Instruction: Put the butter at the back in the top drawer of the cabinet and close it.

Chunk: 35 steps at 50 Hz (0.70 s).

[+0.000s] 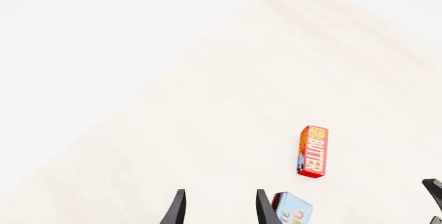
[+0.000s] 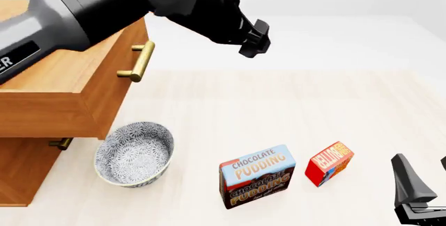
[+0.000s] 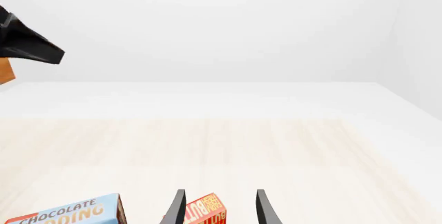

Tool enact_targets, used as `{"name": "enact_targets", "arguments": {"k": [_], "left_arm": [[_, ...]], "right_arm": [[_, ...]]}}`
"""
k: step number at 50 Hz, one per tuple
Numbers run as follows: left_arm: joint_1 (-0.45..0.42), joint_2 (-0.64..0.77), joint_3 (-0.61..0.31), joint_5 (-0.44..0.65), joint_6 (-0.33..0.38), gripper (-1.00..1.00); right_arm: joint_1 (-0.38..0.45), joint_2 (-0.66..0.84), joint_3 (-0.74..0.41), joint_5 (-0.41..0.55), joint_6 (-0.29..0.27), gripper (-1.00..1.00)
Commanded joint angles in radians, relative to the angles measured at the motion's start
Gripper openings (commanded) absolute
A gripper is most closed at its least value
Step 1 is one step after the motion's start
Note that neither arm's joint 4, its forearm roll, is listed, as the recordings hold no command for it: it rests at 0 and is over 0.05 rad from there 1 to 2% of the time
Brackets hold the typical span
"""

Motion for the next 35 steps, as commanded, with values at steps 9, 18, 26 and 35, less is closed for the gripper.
{"name": "enact_targets", "arguments": {"k": [9,18,26,35], "left_arm": [[-0.076,0.113,-0.075,0.006,-0.012,1.00],[-0.105,0.163,-0.095,0.004,-0.025,1.00],[-0.127,0.206,-0.115,0.003,-0.036,1.00],[-0.151,0.250,-0.145,0.009,-0.057,1.00]], "right_arm": [[0.000,0.000,0.000,0.000,0.000,1.00],[0.000,0.000,0.000,0.000,0.000,1.00],[0.000,0.000,0.000,0.000,0.000,1.00],[0.000,0.000,0.000,0.000,0.000,1.00]]}}
